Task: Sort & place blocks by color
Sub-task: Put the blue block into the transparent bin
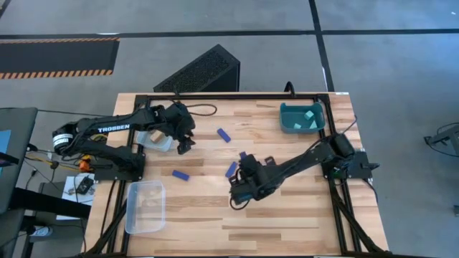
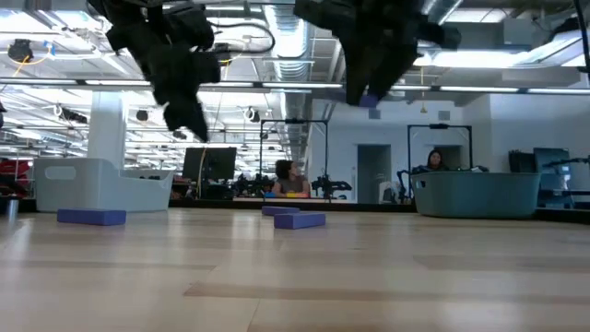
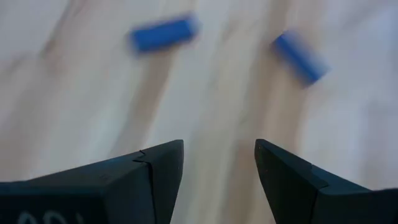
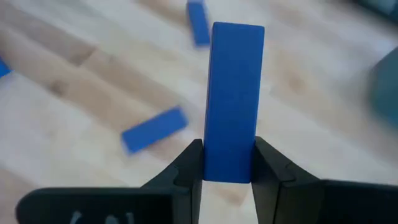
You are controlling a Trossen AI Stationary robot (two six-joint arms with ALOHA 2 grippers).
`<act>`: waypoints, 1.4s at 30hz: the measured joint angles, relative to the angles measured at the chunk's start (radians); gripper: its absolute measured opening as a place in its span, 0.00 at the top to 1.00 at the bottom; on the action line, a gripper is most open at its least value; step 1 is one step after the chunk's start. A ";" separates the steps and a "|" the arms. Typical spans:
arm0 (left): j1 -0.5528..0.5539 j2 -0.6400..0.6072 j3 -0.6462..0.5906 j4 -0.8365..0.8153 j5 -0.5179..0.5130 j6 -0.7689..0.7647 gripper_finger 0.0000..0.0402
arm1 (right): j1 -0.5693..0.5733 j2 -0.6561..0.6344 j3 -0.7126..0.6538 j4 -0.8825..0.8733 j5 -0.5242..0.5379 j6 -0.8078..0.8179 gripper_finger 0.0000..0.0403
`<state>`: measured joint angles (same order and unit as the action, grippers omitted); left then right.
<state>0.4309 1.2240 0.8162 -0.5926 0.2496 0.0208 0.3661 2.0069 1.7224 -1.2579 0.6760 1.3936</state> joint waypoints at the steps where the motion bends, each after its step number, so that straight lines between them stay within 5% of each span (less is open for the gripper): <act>1: -0.001 0.000 0.000 0.037 0.052 -0.020 0.54 | 0.000 0.005 0.023 -0.037 0.032 -0.023 0.74; 4: -0.019 0.000 0.000 0.159 0.176 -0.121 0.54 | -0.002 -0.004 0.052 -0.126 0.137 -0.043 0.74; 8: -0.058 0.000 0.000 0.346 0.203 -0.255 0.54 | -0.002 -0.064 0.055 -0.138 0.199 -0.155 0.74; 22: -0.274 0.091 0.006 1.049 0.024 -0.520 0.45 | 0.058 -0.164 0.054 -0.119 0.322 -0.463 0.74; 35: -0.327 0.276 0.090 1.106 -0.047 -0.654 0.42 | 0.054 -0.157 0.054 -0.056 0.323 -0.697 0.74; 42: -0.327 0.285 0.106 1.103 -0.035 -0.652 0.69 | 0.059 -0.157 0.054 -0.051 0.325 -0.699 0.74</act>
<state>0.1040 1.5089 0.9222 0.5106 0.2146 -0.6314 0.4249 1.8503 1.7763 -1.3089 1.0005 0.6945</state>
